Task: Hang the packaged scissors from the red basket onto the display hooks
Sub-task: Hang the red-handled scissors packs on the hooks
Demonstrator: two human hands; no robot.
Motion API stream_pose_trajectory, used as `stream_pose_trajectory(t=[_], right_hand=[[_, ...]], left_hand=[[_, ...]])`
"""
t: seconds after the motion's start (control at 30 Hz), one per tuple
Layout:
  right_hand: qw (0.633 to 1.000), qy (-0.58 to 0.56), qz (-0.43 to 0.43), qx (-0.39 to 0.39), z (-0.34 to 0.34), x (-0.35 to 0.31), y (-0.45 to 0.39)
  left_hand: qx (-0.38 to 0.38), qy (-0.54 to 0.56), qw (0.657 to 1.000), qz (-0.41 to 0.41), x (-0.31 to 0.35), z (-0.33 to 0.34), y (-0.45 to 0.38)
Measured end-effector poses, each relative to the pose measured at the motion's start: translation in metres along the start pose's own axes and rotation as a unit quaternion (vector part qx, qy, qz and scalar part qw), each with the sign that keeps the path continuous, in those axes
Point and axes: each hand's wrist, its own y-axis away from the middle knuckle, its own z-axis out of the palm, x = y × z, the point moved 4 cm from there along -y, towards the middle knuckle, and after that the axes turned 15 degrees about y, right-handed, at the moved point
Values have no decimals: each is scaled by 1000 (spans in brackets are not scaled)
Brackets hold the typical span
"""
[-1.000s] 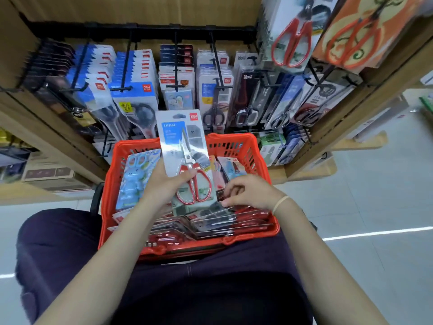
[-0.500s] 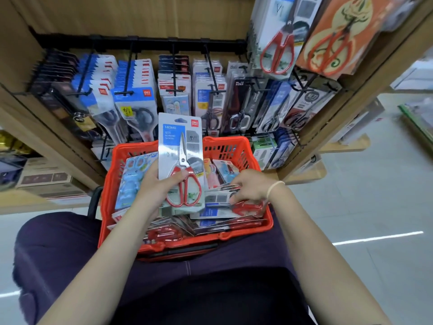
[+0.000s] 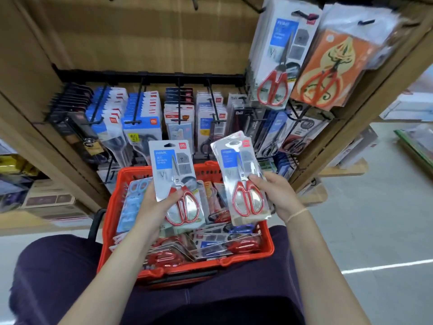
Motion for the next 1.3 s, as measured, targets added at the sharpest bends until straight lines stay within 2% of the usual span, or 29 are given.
stream_pose_trajectory(t=[0.1, 0.23, 0.33, 0.43, 0.53, 0.6, 0.73, 0.83, 0.97, 1.3], right_hand=[[994, -100, 33, -5, 16, 3, 5], [996, -85, 26, -2, 53, -4, 8], [999, -2, -11, 42, 79, -12, 10], [987, 117, -64, 88, 83, -24, 16], [977, 156, -96, 109, 79, -36, 23], [980, 142, -109, 90, 80, -38, 28], [993, 43, -108, 13, 78, -38, 31], [992, 28, -123, -6, 68, -40, 34], [994, -7, -109, 25, 50, -44, 32], [977, -79, -141, 139, -10, -90, 40]], left_hand=[[-17, 21, 999, -20, 0, 9, 2], [-58, 58, 995, -62, -1, 37, 9], [-82, 76, 992, -60, 1, 54, 15], [-59, 111, 991, -45, 7, 54, 17], [-45, 98, 994, -27, 13, 50, 17], [-33, 90, 995, -18, 15, 47, 18], [-37, 66, 997, -8, 22, 52, 25], [-43, 65, 997, -12, 27, 56, 31], [-50, 60, 997, -17, 39, 65, 31], [-106, 17, 993, 52, 89, 139, 7]])
